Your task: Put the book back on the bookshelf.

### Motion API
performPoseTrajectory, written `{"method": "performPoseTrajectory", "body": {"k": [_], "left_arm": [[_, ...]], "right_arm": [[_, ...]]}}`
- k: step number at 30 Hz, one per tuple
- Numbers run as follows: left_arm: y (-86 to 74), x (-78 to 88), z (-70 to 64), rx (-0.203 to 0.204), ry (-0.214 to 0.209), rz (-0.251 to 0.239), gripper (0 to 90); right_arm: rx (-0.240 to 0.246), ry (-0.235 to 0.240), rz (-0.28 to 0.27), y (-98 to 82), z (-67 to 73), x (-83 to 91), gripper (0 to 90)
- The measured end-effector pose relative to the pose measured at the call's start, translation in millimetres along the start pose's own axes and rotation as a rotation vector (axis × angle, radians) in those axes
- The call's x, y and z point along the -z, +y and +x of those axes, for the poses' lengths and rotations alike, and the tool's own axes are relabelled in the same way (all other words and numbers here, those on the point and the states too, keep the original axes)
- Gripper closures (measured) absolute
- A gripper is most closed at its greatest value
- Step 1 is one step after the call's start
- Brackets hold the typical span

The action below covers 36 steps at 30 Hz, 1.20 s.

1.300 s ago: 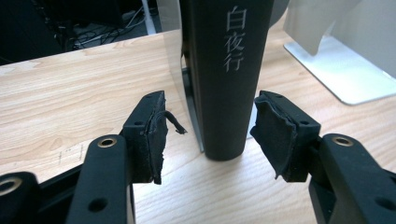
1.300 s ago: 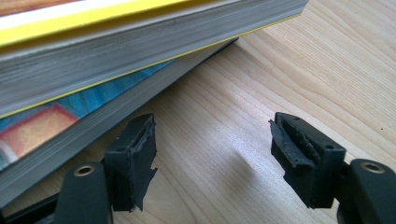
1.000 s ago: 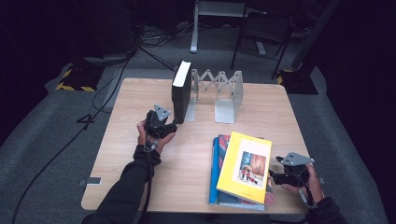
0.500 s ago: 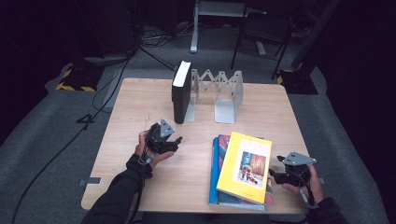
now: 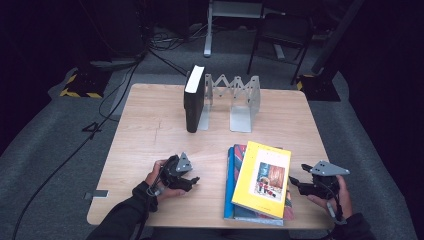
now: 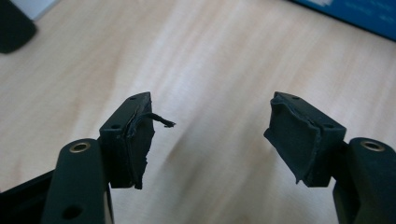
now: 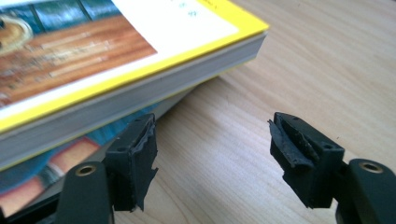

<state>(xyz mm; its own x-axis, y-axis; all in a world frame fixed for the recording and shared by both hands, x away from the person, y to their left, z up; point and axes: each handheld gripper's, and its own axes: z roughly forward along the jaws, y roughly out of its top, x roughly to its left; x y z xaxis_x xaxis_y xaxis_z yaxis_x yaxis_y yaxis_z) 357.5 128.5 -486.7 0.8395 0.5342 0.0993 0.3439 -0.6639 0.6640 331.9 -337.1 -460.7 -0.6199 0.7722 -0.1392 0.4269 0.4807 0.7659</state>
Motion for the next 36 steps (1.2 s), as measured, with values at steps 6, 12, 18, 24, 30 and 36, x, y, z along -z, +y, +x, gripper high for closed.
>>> {"method": "performPoseTrajectory", "body": {"k": [6, 12, 18, 24, 30, 36], "left_arm": [[-6.0, -3.0, -12.2, -0.006, -0.057, 0.021, 30.8], [-7.1, -5.9, -10.6, 0.006, -0.109, 0.008, 28.9], [-8.7, -6.8, -9.2, 0.019, -0.12, -0.003, 28.0], [-10.5, -8.6, -9.3, 0.032, -0.125, -0.02, 25.3], [-11.1, -10.1, -10.1, 0.032, -0.123, -0.033, 23.5], [-8.8, -13.6, -14.1, 0.045, -0.111, -0.039, 19.0]], "right_arm": [[-0.002, 0.035, -0.036, 6.5, 6.4, 9.2, 30.6], [-0.025, 0.048, -0.07, 15.4, 9.1, 21.1, 30.2], [0.0, 0.079, -0.062, 20.7, 18.7, 22.0, 29.8], [0.013, 0.152, -0.035, 25.2, 34.0, 19.1, 28.5], [-0.014, 0.232, 0.01, 22.9, 41.1, 14.2, 27.9], [-0.115, 0.29, 0.044, 18.6, 34.6, 8.8, 21.1]]}}
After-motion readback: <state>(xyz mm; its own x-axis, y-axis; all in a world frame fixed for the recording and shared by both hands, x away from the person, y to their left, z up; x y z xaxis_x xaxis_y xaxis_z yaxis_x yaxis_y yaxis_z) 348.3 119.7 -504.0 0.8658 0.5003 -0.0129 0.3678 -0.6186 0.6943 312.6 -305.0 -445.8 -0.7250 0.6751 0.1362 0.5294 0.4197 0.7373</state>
